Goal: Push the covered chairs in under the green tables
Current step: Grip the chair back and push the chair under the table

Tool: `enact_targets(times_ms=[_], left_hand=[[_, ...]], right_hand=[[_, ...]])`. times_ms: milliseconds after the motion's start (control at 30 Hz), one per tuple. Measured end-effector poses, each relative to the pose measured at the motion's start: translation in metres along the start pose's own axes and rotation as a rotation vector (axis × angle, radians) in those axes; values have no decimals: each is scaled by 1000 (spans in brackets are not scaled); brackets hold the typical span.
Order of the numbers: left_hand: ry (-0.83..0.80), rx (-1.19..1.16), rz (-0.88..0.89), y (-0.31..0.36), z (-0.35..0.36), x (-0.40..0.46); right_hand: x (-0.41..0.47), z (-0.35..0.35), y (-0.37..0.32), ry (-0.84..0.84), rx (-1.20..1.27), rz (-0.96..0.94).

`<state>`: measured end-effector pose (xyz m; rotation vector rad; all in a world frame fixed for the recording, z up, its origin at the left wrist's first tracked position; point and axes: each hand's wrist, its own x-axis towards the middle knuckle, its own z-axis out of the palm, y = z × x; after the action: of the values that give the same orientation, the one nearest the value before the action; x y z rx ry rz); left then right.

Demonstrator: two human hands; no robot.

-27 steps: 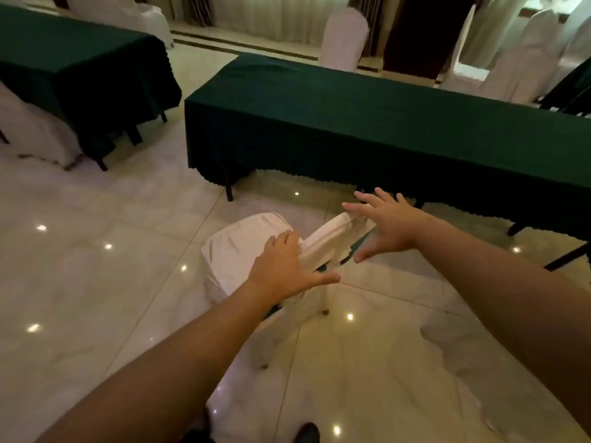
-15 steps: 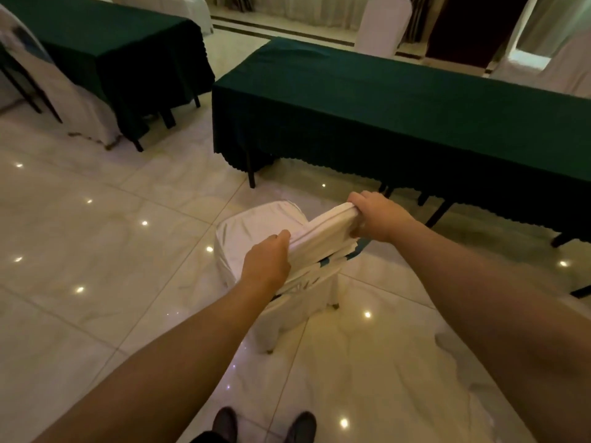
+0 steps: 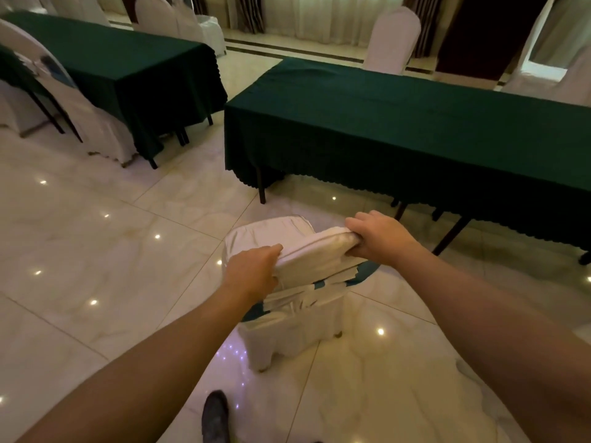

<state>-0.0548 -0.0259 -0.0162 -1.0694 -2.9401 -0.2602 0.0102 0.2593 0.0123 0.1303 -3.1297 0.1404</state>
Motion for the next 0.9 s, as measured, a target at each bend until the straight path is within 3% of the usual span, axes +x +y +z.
enact_targets(times_ms=[267, 533, 900], left_hand=[[56, 117, 218, -56, -33, 63], [-16, 96, 430, -105, -66, 146], [-44, 131, 572, -150, -86, 250]], right_hand=[[19, 13, -6, 146, 48, 115], [66, 14, -22, 137, 97, 371], [145, 16, -24, 154, 86, 578]])
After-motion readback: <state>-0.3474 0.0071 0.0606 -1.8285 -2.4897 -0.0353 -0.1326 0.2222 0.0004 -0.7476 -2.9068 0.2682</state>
